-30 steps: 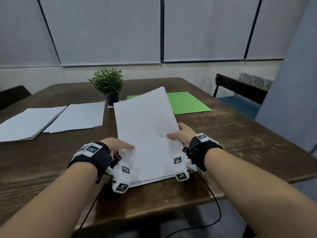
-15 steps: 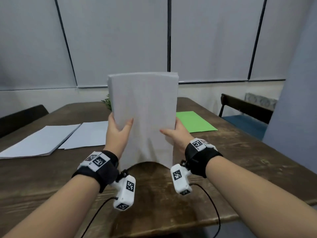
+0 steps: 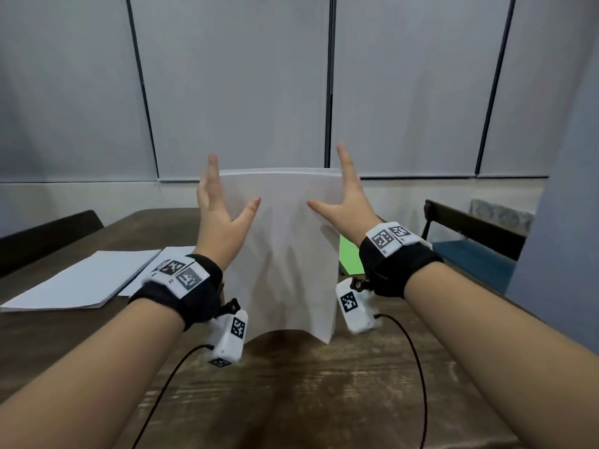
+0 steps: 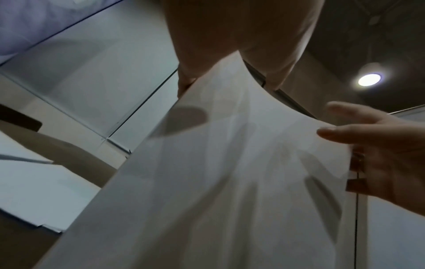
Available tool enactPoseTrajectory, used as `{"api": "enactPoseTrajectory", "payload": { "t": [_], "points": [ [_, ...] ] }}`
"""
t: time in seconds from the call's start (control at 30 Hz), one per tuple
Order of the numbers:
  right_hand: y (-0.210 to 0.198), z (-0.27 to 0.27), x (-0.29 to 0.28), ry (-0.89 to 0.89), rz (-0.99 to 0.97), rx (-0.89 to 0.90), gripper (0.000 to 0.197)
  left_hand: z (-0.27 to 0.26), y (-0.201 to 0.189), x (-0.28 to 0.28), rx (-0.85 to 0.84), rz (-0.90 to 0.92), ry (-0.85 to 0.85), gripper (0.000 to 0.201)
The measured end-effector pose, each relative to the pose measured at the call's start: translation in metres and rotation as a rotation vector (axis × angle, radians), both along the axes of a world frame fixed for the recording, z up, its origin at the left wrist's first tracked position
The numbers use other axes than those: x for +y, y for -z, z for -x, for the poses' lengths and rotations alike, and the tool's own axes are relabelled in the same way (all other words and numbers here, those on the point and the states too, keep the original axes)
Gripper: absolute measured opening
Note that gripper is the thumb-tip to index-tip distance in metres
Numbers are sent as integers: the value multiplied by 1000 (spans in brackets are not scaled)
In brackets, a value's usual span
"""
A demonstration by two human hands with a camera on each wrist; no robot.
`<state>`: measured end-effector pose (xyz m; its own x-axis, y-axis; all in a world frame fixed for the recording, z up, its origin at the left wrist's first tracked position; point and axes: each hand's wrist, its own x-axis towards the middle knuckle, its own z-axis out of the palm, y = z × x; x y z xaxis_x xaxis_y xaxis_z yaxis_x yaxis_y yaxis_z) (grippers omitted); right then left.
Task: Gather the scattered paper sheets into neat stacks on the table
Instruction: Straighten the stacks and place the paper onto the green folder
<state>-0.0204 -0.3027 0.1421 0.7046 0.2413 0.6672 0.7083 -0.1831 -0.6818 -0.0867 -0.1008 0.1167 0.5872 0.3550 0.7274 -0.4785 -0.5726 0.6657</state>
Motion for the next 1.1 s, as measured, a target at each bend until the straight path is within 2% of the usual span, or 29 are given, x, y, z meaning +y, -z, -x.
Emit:
{"api": "enactPoseTrajectory", "payload": {
  "t": [0.1, 0.2, 0.3, 0.4, 0.5, 0.6, 0.67, 0.77, 0.87, 0.97, 1.0, 1.03, 1.1],
  "points": [
    [-4, -3, 1, 98, 148, -14, 73, -1, -8, -2, 59, -85, -41, 67],
    [0, -5, 1, 154, 108, -45, 55, -2, -9, 0, 105, -66, -72, 53],
    [2, -6, 2, 153, 49, -38, 48, -1, -11, 2, 110, -74, -101, 51],
    [3, -5, 6, 83, 15, 44, 59, -3, -13, 5, 123, -67, -112, 56],
    [7, -4, 5, -21, -68, 121, 90, 1, -15, 4, 157, -53, -98, 59],
    [15, -6, 8, -93, -240, 309, 96, 1, -18, 8, 182, -32, -81, 57],
    [23, -9, 14, -75, -267, 391, 80, 0, -18, 7, 173, -30, -87, 56],
    [25, -11, 21, -46, -278, 384, 44, -1, -20, 8, 133, -6, -109, 58],
    [26, -14, 19, -115, -371, 402, 37, -7, -11, 22, 120, 215, -4, 81],
    [41, -17, 20, -111, -371, 466, 38, -11, 15, 31, 252, 472, 174, 93],
    [48, -17, 22, -96, -353, 482, 40, -13, 25, 31, 313, 497, 203, 90],
    [54, -17, 24, -72, -346, 475, 39, -14, 33, 27, 338, 493, 200, 77],
    [58, -19, 29, -13, -347, 412, 32, -19, 39, 15, 309, 442, 104, 38]
  ]
}}
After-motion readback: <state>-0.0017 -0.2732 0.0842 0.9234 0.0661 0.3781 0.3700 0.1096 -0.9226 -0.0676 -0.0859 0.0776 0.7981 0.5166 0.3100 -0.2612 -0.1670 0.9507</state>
